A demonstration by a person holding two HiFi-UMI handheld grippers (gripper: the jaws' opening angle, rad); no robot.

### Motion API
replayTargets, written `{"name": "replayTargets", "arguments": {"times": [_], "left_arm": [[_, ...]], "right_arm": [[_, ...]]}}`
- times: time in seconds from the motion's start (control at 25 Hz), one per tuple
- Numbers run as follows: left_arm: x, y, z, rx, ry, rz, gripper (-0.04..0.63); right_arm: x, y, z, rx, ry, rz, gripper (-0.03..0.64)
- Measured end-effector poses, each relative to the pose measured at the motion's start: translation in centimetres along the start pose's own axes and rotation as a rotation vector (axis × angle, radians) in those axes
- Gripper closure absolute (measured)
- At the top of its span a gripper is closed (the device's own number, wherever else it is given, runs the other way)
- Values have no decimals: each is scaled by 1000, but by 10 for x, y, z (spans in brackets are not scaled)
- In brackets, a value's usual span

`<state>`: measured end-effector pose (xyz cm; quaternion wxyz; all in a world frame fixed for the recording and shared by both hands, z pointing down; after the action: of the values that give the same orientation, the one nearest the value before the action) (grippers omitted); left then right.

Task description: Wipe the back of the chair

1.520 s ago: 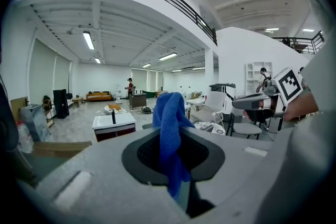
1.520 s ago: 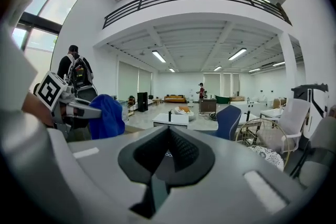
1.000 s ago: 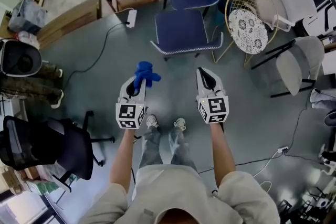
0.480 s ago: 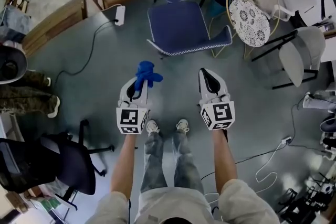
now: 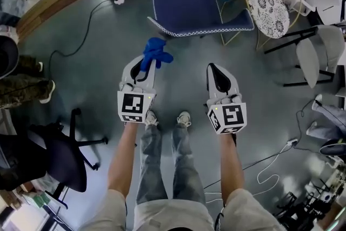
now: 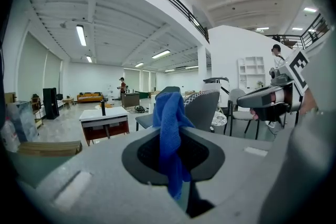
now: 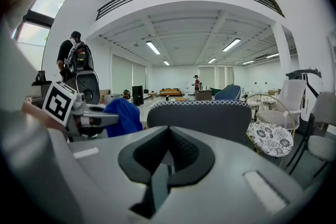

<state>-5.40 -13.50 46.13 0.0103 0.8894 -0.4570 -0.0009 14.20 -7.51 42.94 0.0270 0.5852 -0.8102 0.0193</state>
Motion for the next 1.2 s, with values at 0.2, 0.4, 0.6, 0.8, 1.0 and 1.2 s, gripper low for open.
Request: {"name": "replayTargets", "arguments": {"times": [0.2, 0.4, 0.6, 0.8, 1.0, 1.2], "left_arm": [[20, -4, -5, 38, -30, -1, 551], [49, -6, 0, 60, -56, -21, 551], [62, -4, -4, 62, -58, -26, 551], [64, -1, -20, 54, -52, -27, 551], [66, 3, -53, 39, 0, -23, 551], [72, 9, -83, 34, 45, -29, 551]], "right_arm": [[-22, -4, -26, -1, 47, 14, 617], [-29, -3, -37, 11, 60, 12, 617], [-24, -1, -36, 12, 49, 23, 617], [-17, -1, -48, 28, 60, 14, 617], [-12, 1, -63, 36, 79, 26, 617], [-8, 0, -75, 39, 96, 28, 617]]}}
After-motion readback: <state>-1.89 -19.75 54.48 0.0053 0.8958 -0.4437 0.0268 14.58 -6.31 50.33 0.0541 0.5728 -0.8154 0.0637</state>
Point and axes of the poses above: the fingertips, and each gripper's own axes: x forward along the fingers, y to its left, z out of its top, the point moved 3 cm from there along -x, backward along the fingers, and after that the axes turned 14 degrees about -y, right-handed, at the moved point
